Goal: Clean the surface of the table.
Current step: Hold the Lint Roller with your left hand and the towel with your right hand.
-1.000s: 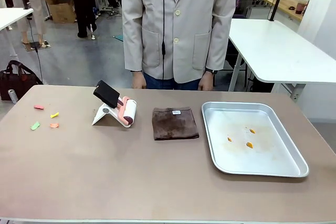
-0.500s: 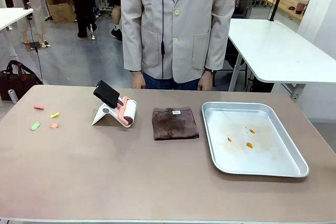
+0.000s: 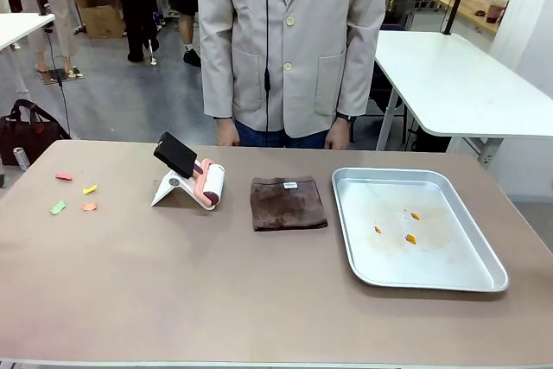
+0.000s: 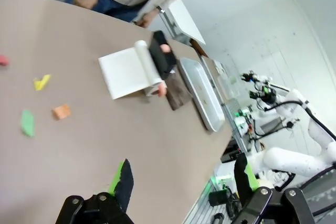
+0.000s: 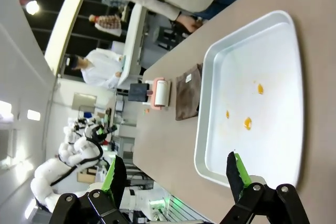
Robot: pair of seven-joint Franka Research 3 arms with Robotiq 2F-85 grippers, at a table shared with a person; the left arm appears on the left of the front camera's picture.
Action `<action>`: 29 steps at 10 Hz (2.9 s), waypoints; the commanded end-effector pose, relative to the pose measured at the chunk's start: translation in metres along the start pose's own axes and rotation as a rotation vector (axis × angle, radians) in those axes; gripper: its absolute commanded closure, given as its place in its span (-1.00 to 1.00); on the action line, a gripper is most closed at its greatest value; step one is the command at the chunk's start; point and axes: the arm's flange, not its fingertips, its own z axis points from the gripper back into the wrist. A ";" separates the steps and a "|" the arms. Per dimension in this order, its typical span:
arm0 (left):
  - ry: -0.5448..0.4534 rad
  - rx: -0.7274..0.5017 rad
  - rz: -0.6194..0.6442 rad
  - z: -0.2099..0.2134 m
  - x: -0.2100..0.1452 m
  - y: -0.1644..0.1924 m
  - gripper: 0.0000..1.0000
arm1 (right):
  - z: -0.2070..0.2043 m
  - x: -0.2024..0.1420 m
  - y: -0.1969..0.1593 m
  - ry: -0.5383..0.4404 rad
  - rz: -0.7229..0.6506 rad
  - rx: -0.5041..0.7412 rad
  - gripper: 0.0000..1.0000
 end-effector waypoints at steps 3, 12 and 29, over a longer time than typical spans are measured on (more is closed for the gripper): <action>0.247 -0.073 -0.045 -0.089 0.062 -0.045 -1.00 | -0.128 0.013 0.094 0.142 0.176 -0.177 -1.00; 0.357 0.364 0.003 -0.211 0.141 -0.089 -1.00 | -0.391 -0.022 0.156 0.374 0.346 -0.735 -1.00; 0.404 0.481 0.139 -0.296 0.131 -0.021 -1.00 | -0.382 -0.013 0.124 0.286 0.236 -0.769 -1.00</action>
